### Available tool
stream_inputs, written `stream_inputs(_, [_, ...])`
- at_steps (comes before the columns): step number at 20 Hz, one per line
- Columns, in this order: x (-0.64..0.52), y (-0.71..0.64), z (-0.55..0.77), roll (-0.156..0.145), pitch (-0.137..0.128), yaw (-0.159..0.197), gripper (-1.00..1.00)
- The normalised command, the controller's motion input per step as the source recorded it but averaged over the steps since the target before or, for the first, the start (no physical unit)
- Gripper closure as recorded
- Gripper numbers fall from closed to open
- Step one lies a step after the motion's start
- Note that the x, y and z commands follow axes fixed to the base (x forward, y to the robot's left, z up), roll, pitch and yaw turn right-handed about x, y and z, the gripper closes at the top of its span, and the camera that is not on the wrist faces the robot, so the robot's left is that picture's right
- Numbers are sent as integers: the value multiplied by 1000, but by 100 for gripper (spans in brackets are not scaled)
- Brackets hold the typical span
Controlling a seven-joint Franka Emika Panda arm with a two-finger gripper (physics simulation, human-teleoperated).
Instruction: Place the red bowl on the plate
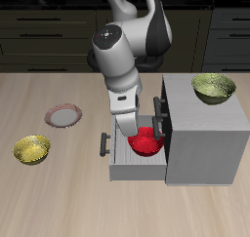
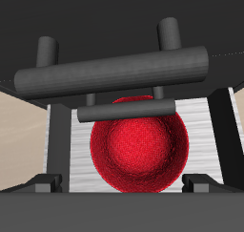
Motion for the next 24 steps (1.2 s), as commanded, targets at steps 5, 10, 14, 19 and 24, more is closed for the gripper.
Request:
stream_inputs(5, [14,80,-230,13,28,10,-100])
stream_inputs(10, [49,182,-246,21,34,-3,-100])
stream_inputs(14, [-1,120,-160,2,39,-15,-100])
stream_inputs(19, [-34,255,-255,33,58,-13,-100])
stream_inputs(24, [-45,287,-223,32,69,-55,-100])
